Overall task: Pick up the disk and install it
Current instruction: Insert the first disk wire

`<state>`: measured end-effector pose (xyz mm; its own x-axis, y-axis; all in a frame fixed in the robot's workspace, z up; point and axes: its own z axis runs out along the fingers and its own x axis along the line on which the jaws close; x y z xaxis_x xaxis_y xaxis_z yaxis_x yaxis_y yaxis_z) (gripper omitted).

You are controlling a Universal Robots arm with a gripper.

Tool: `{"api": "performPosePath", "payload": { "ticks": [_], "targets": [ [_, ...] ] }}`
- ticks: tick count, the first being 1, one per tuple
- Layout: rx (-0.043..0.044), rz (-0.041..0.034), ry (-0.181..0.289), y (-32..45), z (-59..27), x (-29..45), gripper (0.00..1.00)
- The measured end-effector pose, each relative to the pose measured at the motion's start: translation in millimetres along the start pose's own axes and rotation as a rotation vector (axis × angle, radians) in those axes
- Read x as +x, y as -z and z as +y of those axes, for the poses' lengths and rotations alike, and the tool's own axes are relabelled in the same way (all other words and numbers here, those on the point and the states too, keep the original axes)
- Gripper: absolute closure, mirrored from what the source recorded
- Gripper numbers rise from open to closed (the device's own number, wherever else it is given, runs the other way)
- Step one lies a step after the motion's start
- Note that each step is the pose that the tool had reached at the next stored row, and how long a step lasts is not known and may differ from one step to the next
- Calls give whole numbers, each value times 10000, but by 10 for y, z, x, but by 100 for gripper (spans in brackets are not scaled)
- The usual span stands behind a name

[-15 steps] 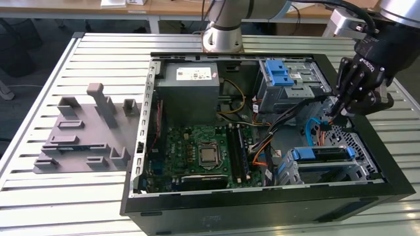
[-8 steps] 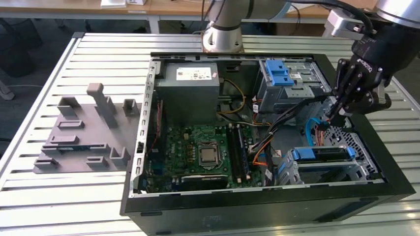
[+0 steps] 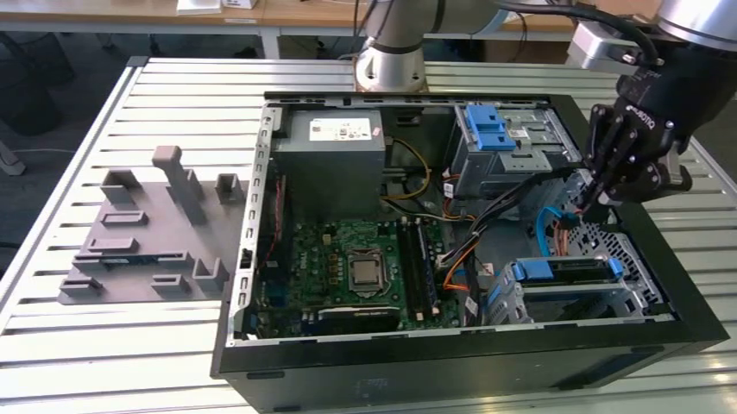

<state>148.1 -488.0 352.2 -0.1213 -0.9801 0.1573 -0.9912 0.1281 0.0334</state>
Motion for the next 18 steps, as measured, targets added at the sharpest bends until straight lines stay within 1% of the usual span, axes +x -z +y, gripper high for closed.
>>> {"api": "performPosePath", "payload": {
  "ticks": [1,2,8,13,15,18],
  "targets": [
    [71,-7,41,-4,11,14,84],
    [103,-10,61,-5,17,21,84],
    [224,-19,183,-15,67,67,84],
    [360,-60,217,-28,77,125,84],
    [388,-73,231,-35,81,158,84],
    [399,-133,330,-40,93,178,84]
  ]
}}
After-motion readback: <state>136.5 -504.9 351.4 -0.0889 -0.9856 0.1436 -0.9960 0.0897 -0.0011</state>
